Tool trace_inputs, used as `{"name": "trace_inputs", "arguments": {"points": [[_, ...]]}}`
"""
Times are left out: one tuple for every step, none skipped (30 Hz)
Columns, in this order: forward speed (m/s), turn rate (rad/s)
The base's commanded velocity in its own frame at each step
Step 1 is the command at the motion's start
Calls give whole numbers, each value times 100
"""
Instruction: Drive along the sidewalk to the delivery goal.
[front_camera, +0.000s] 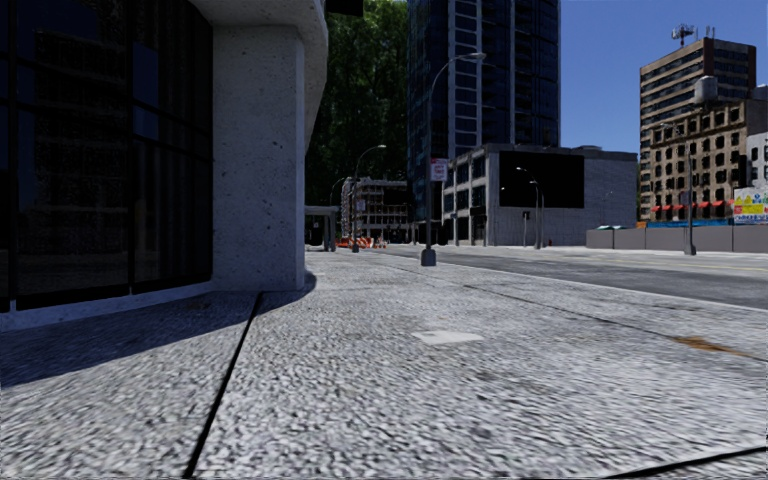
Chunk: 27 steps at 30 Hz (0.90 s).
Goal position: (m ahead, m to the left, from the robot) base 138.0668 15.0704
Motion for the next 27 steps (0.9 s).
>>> {"name": "trace_inputs", "arguments": {"points": [[200, 0], [200, 0], [200, 0], [200, 0], [200, 0], [200, 0], [200, 0], [200, 0], [200, 0], [200, 0], [200, 0], [200, 0], [200, 0], [200, 0], [200, 0], [200, 0], [200, 0], [200, 0], [200, 0], [200, 0], [200, 0], [200, 0], [200, 0], [200, 0], [200, 0], [200, 0], [200, 0]]}}
